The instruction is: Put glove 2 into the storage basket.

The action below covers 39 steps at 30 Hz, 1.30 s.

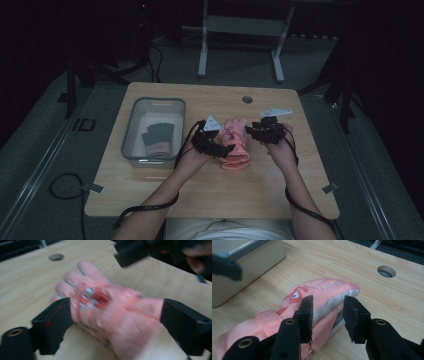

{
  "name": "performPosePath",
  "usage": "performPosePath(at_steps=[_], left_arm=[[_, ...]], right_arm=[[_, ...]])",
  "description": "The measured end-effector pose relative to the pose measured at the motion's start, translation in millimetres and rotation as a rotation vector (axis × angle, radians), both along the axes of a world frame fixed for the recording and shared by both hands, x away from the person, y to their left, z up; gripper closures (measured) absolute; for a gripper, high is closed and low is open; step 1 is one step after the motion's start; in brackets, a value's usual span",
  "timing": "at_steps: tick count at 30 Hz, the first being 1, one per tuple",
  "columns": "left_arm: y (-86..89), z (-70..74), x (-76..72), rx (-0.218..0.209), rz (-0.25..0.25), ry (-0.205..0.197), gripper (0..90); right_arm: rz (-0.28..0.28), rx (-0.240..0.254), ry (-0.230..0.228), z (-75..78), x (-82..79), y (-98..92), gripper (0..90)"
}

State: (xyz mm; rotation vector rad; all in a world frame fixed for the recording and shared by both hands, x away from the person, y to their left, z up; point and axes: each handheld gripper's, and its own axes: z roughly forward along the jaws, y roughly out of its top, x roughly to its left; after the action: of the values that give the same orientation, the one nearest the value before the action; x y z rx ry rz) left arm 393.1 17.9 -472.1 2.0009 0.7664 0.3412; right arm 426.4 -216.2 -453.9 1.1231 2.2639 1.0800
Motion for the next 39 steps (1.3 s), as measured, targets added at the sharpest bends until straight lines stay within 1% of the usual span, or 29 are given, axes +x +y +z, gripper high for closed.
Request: performPosePath(at_steps=[1,2,3,6,7,9,11,12,14,15,16,17,18,19,20,21,22,23,24,25,26,27,28,30,31,33,34,35,39], left_arm=[[-4.3,0.8,13.2,0.039,0.027,-0.011,13.2],[-5.3,0.9,17.3,0.056,0.032,-0.021,21.1],[-5.9,0.5,21.2,0.062,0.029,-0.026,21.1],[-6.7,-1.6,29.0,0.085,0.032,-0.012,37.8],[-7.9,-7.1,36.6,0.093,0.048,0.027,39.9],[-8.8,-10.0,39.0,0.101,0.060,0.039,40.0],[-10.9,-17.1,44.3,0.094,0.072,0.090,36.7],[-11.6,-20.3,46.8,0.102,0.089,0.107,32.3],[-11.7,-25.6,51.3,0.087,0.125,0.149,29.4],[-10.8,-30.0,55.7,0.074,0.153,0.203,23.7],[-10.8,-30.0,55.7,0.074,0.153,0.203,23.7],[-10.6,-32.4,56.6,0.068,0.147,0.221,23.7],[-9.6,-38.0,59.7,0.034,0.138,0.284,23.7],[-9.6,-38.0,59.7,0.034,0.138,0.284,23.7],[-9.9,-45.8,64.0,0.004,0.119,0.368,23.8],[-9.9,-45.8,64.0,0.004,0.119,0.368,23.7],[-13.6,-55.5,65.8,-0.004,0.114,0.415,23.7],[-13.6,-55.5,65.8,-0.004,0.114,0.415,23.7],[-14.2,-61.5,67.3,-0.024,0.108,0.446,23.7],[-13.8,-70.4,70.0,-0.073,0.094,0.496,23.8],[-13.8,-70.4,70.0,-0.073,0.094,0.496,24.5],[-12.9,-74.2,71.3,-0.099,0.088,0.517,27.7],[-12.0,-77.1,71.3,-0.140,0.062,0.533,33.9],[-11.8,-76.3,70.4,-0.152,0.051,0.530,48.8],[-11.2,-73.0,68.8,-0.153,0.040,0.505,57.1],[-9.7,-70.9,67.6,-0.167,0.031,0.496,66.9],[-9.7,-70.9,67.6,-0.167,0.031,0.496,70.1],[-9.2,-67.2,65.6,-0.165,0.019,0.481,71.7],[-13.4,-53.6,60.8,-0.139,0.016,0.437,74.1]], right_arm=[[0.000,0.000,0.000,0.0,0.0,0.0,62.3],[0.004,-0.009,0.005,-2.9,4.7,3.0,65.2],[0.004,-0.011,0.008,-3.9,6.5,4.6,67.4],[0.009,-0.010,0.017,-6.4,11.1,8.3,70.5],[0.014,-0.014,0.032,-11.0,16.6,13.4,72.2],[0.014,-0.013,0.039,-12.4,17.6,14.6,72.2],[0.014,-0.002,0.052,-16.0,18.7,17.6,68.8],[0.014,-0.003,0.055,-18.9,18.3,19.2,63.4],[0.007,-0.007,0.066,-21.8,19.2,19.0,60.9],[-0.005,-0.001,0.081,-26.2,20.3,16.9,56.6],[-0.010,0.003,0.095,-28.8,21.3,14.8,54.8],[-0.014,0.007,0.111,-31.6,22.4,12.8,52.8],[-0.015,0.009,0.128,-34.3,23.5,10.9,50.2],[-0.016,0.009,0.151,-37.4,24.9,9.1,47.6],[-0.016,0.009,0.184,-40.9,26.5,7.4,45.1],[-0.014,0.015,0.216,-44.8,28.4,5.4,42.8],[-0.007,0.021,0.245,-49.1,30.2,3.3,40.9],[-0.007,0.021,0.245,-49.1,30.2,3.3,40.9],[-0.003,0.036,0.276,-54.0,32.0,0.9,40.2],[0.004,0.065,0.319,-60.1,34.2,-2.1,40.3],[0.014,0.107,0.366,-66.7,36.2,-6.5,41.7],[0.020,0.139,0.392,-69.5,37.2,-8.4,48.6],[0.030,0.165,0.411,-71.0,37.2,-9.0,50.8],[0.037,0.154,0.399,-70.2,35.6,-7.5,57.0],[0.033,0.149,0.396,-69.2,34.5,-6.1,59.4],[0.024,0.159,0.396,-68.4,33.3,-5.2,63.3],[0.024,0.159,0.396,-68.4,33.3,-5.2,63.3],[0.024,0.186,0.394,-67.7,31.3,-7.1,65.7],[0.019,0.204,0.373,-61.3,25.3,-10.0,67.2]])
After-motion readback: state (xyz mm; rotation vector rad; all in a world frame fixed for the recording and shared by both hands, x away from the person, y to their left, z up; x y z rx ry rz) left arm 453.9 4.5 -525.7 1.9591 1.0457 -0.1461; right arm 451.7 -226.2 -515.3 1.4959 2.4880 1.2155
